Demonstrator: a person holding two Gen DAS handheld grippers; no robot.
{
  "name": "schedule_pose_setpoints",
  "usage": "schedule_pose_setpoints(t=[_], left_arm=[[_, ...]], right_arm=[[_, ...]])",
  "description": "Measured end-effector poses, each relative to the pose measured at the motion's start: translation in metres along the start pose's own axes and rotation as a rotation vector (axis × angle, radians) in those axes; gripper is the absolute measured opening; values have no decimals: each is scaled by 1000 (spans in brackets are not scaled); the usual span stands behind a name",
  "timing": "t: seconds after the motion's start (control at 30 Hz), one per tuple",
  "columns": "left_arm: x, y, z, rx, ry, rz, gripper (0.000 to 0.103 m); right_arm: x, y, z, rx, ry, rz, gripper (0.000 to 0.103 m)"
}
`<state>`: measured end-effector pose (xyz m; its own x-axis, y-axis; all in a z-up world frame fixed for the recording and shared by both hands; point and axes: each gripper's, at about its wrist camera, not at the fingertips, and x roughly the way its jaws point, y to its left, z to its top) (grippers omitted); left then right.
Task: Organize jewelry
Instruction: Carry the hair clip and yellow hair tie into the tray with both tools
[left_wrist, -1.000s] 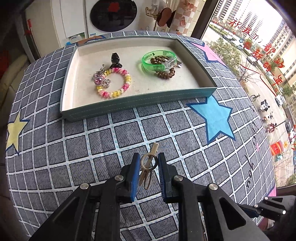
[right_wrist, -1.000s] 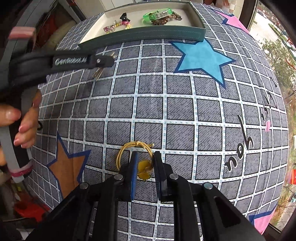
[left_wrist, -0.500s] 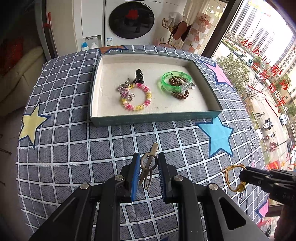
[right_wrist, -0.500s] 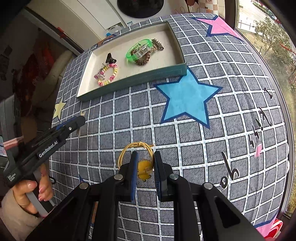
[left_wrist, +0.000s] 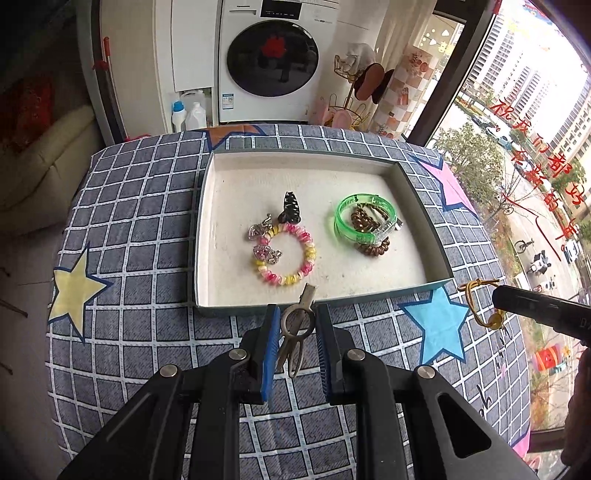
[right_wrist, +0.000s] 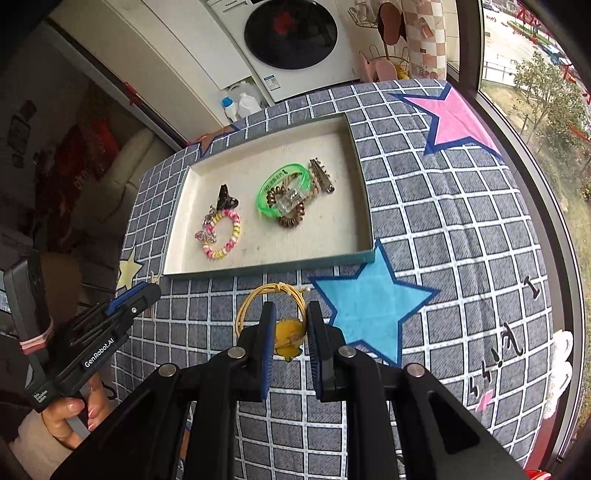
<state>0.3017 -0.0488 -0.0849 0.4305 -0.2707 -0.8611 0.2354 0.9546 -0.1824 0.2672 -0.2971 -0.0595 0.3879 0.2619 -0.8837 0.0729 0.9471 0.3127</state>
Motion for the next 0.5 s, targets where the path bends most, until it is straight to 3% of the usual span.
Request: schedule_pose_setpoints(t=[0.5], left_arm=[[38,-9,34,-6,4,58,32]], right_arm=[[34,-3,52,-49,17,-6,18]])
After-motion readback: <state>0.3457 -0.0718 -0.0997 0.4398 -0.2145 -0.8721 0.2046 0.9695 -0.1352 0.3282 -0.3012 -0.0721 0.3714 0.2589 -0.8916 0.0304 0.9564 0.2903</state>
